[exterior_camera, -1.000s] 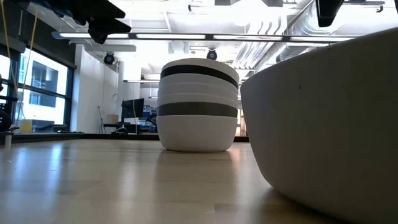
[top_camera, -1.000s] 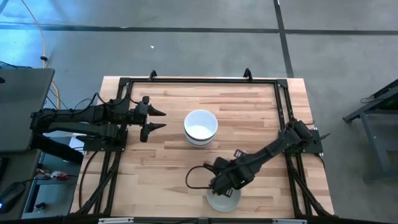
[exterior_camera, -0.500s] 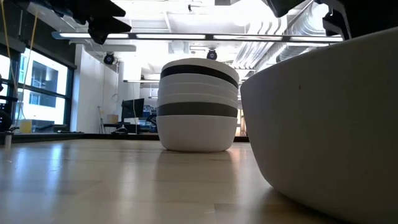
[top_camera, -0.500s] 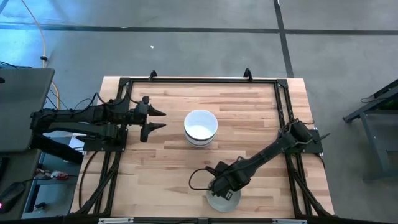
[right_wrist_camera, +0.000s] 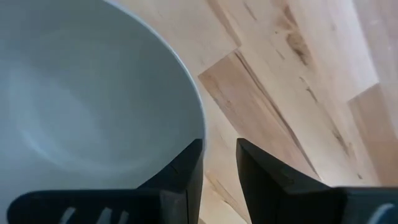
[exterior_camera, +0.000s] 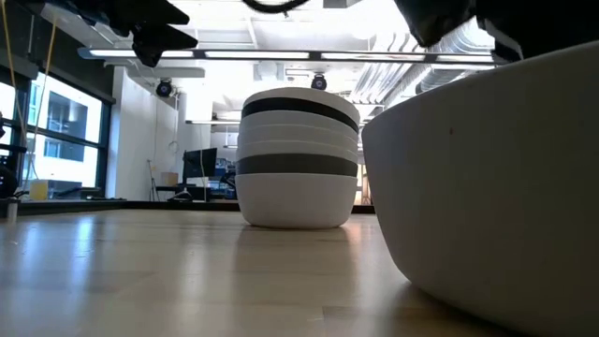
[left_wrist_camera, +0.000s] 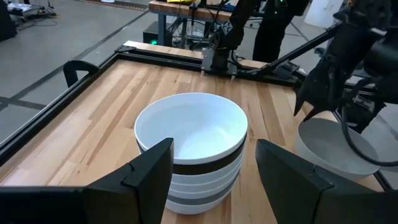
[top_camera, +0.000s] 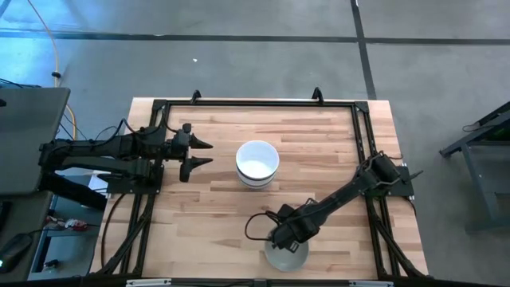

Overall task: Nest bowls inside each other
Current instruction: Stack the light gray bowl on top of the white bowl

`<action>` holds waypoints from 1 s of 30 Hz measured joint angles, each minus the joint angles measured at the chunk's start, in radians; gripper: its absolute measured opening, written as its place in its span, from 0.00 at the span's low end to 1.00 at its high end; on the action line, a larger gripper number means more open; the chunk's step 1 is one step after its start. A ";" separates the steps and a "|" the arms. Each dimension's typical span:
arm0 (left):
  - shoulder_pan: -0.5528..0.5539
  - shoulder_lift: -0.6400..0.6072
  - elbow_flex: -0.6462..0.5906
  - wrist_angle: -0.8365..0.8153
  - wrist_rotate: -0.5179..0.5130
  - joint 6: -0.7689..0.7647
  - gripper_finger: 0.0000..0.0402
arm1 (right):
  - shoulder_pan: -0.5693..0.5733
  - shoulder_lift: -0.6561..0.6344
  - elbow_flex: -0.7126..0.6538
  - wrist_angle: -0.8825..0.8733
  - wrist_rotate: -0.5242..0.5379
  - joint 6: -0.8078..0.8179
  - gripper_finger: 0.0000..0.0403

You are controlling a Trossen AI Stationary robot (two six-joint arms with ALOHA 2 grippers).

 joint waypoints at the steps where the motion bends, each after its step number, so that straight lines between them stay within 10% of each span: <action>1: 0.000 0.000 0.000 0.000 0.000 0.000 0.54 | -0.001 0.000 -0.012 0.017 -0.003 -0.001 0.22; 30: 0.000 0.000 0.000 -0.001 0.000 -0.008 0.54 | -0.057 -0.050 -0.094 0.093 -0.009 -0.132 0.00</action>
